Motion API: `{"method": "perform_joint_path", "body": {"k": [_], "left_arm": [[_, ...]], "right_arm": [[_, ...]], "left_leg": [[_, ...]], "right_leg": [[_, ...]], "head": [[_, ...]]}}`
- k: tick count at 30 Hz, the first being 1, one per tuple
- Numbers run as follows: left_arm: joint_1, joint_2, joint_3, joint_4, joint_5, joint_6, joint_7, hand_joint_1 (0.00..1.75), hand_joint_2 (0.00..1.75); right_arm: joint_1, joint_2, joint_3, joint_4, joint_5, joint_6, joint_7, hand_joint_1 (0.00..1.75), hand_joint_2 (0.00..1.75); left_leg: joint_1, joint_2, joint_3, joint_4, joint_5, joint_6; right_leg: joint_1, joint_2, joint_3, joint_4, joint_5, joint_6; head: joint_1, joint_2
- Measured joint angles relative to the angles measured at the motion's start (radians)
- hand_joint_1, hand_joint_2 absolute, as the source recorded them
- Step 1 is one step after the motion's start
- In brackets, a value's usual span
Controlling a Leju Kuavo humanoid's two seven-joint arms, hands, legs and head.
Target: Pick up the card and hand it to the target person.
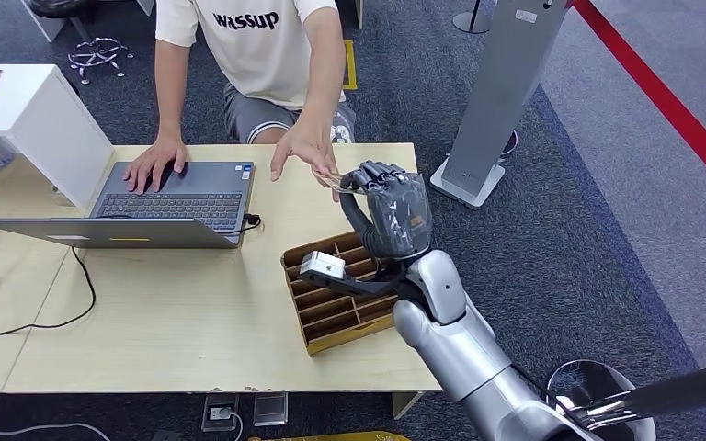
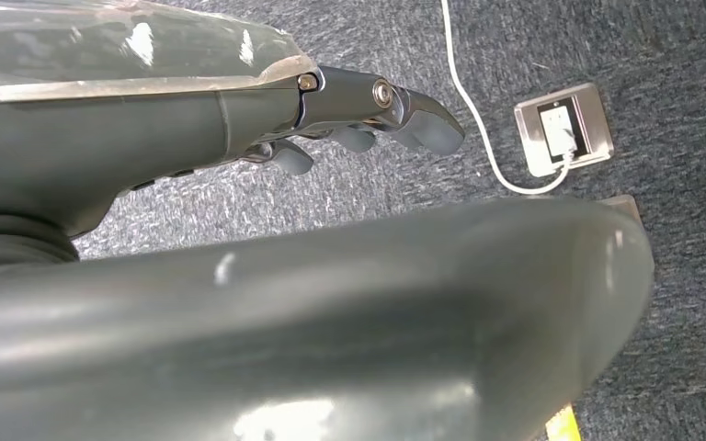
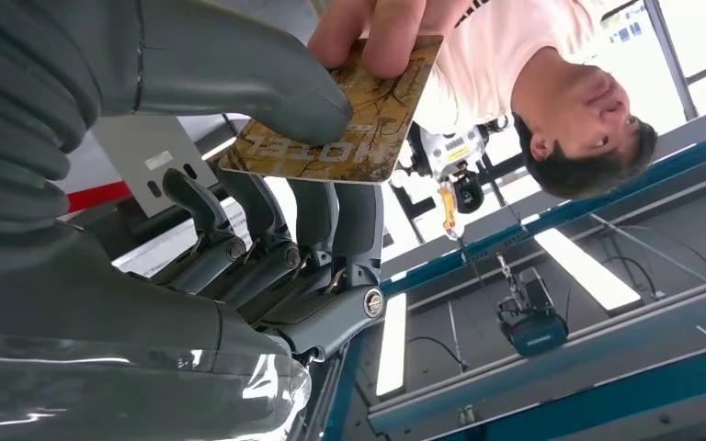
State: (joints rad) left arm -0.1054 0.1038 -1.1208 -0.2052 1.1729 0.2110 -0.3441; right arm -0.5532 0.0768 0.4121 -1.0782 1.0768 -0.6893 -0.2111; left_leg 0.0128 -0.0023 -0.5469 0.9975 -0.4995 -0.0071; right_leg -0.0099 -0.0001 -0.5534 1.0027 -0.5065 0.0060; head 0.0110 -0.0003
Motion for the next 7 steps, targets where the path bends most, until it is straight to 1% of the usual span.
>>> {"method": "perform_joint_path", "body": {"k": [4, 7], "left_arm": [[0.0, 0.0, 0.0, 0.0, 0.0, 0.0, 0.0, 0.0, 0.0], [0.0, 0.0, 0.0, 0.0, 0.0, 0.002, 0.003, 0.0, 0.0]], "right_arm": [[0.002, 0.008, -0.003, 0.007, -0.062, 0.0, -0.022, 0.0, 1.75], [0.003, 0.012, -0.004, 0.011, -0.117, 0.0, -0.039, 0.0, 1.75]], "left_leg": [[0.0, 0.0, 0.0, 0.0, 0.0, 0.0], [0.0, 0.0, 0.0, 0.0, 0.0, 0.0]], "right_leg": [[0.0, 0.0, 0.0, 0.0, 0.0, 0.0], [0.0, 0.0, 0.0, 0.0, 0.0, 0.0]], "head": [[0.0, 0.0], [0.0, 0.0]]}}
